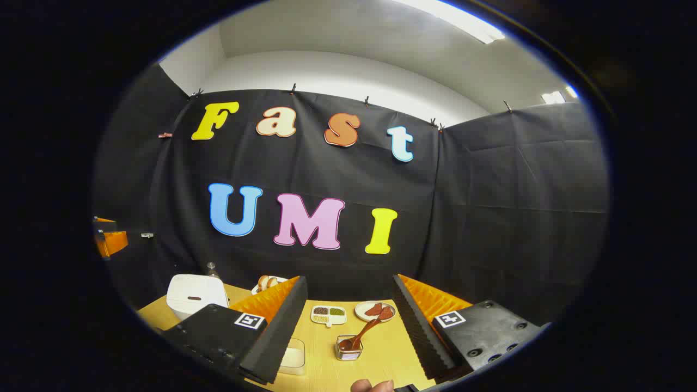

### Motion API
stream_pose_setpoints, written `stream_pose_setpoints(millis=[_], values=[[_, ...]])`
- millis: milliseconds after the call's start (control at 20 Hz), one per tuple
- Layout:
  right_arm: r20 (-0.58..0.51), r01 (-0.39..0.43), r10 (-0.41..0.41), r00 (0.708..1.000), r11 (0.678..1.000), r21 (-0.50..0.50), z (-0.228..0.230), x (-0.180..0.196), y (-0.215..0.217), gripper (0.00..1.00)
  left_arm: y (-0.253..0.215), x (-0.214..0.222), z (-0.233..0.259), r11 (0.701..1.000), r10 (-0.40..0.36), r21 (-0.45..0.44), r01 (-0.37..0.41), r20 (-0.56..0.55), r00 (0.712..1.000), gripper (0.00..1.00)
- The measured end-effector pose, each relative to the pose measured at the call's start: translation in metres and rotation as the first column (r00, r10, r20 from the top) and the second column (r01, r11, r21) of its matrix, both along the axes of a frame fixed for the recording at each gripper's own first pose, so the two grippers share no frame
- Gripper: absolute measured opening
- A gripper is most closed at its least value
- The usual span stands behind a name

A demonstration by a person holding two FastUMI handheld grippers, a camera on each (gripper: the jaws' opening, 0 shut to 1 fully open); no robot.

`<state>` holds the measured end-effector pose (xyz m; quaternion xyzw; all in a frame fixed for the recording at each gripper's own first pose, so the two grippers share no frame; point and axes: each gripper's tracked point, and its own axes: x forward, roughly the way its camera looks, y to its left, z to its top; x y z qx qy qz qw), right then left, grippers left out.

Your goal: Close the left gripper, press the button to open the rice cooker; take a wooden spoon from the chopstick holder with the right hand, scoop a spoonful of rice and pour it into the rice cooker, then put the wooden spoon back into the chopstick holder.

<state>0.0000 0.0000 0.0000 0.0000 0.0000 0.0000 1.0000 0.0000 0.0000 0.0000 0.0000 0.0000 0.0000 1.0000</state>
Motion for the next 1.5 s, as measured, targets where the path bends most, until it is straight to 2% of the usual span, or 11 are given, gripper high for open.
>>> stream_pose_setpoints(millis=[1000,1250,1400,1500], values=[[0.009,-0.007,0.007,1.000,0.998,-0.059,0.000,0.003,0.006,0.97,0.009,0.002,-0.004,1.000,0.005,-0.005,-0.005,0.003,1.000,0.95],[0.021,-0.004,0.006,1.000,0.996,-0.088,0.002,0.001,0.004,0.97,0.006,0.006,-0.002,1.000,-0.021,-0.012,0.021,0.009,1.000,0.93],[0.024,0.007,-0.005,1.000,0.995,-0.098,0.002,0.000,0.000,0.97,0.001,0.009,-0.005,0.999,-0.048,-0.001,0.048,0.000,0.999,0.48],[0.028,0.021,-0.018,0.999,0.995,-0.100,0.003,0.000,-0.006,0.97,-0.016,0.011,-0.011,0.990,-0.142,-0.015,0.141,-0.024,0.990,0.17]])
